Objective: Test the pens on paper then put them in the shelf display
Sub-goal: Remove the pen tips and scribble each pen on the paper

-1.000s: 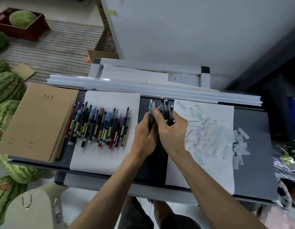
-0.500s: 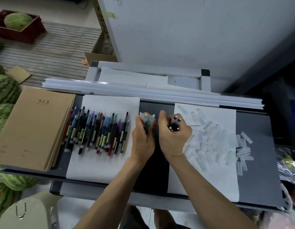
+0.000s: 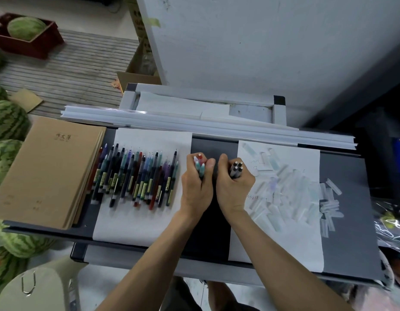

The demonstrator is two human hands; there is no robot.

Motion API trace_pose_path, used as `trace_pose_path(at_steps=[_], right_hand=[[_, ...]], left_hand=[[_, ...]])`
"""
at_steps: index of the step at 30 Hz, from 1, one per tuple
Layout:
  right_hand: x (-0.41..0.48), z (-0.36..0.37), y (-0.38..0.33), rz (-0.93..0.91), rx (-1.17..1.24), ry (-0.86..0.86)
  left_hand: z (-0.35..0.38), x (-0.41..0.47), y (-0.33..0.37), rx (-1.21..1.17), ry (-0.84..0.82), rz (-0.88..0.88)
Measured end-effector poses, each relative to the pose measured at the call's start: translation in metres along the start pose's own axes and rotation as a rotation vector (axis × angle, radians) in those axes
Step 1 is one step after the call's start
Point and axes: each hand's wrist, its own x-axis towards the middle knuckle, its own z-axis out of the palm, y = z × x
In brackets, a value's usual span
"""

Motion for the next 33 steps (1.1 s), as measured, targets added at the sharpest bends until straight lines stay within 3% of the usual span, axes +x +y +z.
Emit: trace_pose_path(at_steps=[4,6,11,14,19,26,33], right_hand=[[0.006,-0.001,-0.009,0.04,-0.03,-0.109],[0.011,-0.002,-0.015,0.168,-0.093,-0.173],[0.014,-0.003,-0.03,0.59,-0.167,-0.429],[0.008,0.002,-0.041,0.692,-0.154,-0.528],[-0.002,0.014,-0.05,0.679,-0.166,-0.655],[-0.013,0.026,-0.046,0.351,-0.439,-0.623],[-0.018,0.031,-0.041,0.164,-0.587,-0.627]], left_hand=[[-0.006,0.006,0.014,0.01,0.017,-0.114],[-0.016,0.013,0.02,0.073,-0.064,-0.184],[-0.051,0.033,0.024,0.539,-0.313,-0.451],[-0.067,0.043,0.029,0.668,-0.369,-0.563],[-0.079,0.048,0.038,0.721,-0.341,-0.623],[-0.084,0.049,0.045,0.779,-0.307,-0.545],[-0.093,0.039,0.041,0.764,-0.251,-0.464]])
